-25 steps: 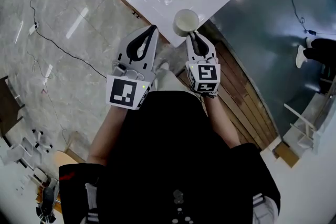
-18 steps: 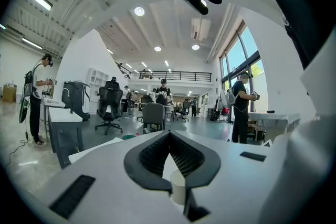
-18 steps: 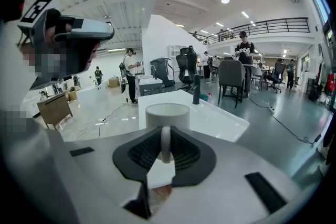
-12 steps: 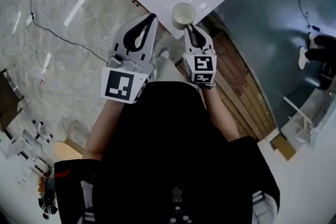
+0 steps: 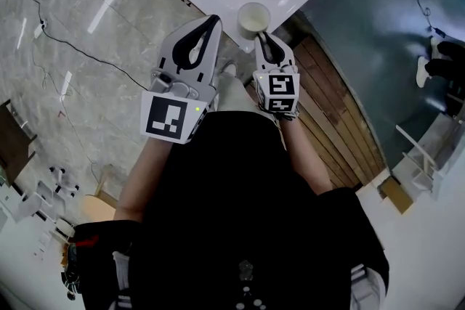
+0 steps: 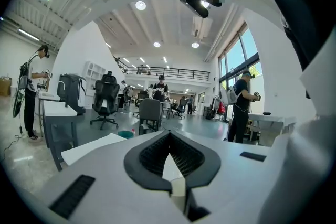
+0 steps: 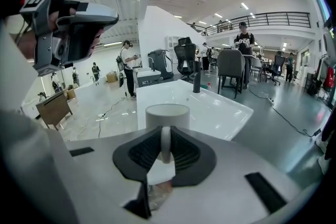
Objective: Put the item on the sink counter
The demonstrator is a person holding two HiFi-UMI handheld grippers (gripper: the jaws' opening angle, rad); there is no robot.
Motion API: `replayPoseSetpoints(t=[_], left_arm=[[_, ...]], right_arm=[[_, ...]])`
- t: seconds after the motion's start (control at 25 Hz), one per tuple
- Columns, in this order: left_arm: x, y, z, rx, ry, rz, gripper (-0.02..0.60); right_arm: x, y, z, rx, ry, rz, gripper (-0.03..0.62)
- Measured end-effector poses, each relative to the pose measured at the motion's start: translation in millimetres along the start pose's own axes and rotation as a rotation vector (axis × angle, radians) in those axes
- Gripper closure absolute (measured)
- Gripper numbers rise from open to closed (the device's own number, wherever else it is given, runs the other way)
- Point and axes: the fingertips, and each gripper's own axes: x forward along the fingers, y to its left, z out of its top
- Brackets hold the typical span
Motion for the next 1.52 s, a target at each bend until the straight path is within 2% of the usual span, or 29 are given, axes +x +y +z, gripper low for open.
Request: replayPoseSetpoints(t=[0.24, 0.6, 1.08, 1.44, 1.52], left_arm=[[2.7, -3.9, -4.5, -0.006, 0.016, -0.025, 0.569], [0.5, -9.2, -11.4, -0.014, 0.034, -0.054, 0.569], [-10.6, -6.4, -10.3, -0.014, 0.023, -0.034, 0.568], [-19.8, -2.2, -15.5, -0.011, 0.04, -0.021, 0.568], [-20.0, -1.7, -12.9, -0.016, 0.024, -0.02, 0.568]], right_arm=[[2.4, -0.7, -7.3, 0.025, 0.014, -0.015, 0.54], [9.8, 5.1, -10.5, 0.002, 0.022, -0.012, 0.54], [4.8, 13.9, -39.4, -0.01, 0.11, -0.026, 0.539], [5.6, 12.9, -45.1, -0.002, 0.115, -0.022, 0.537], [6.0, 12.7, -46.3, 0.006, 0.12, -0.019, 0.537]])
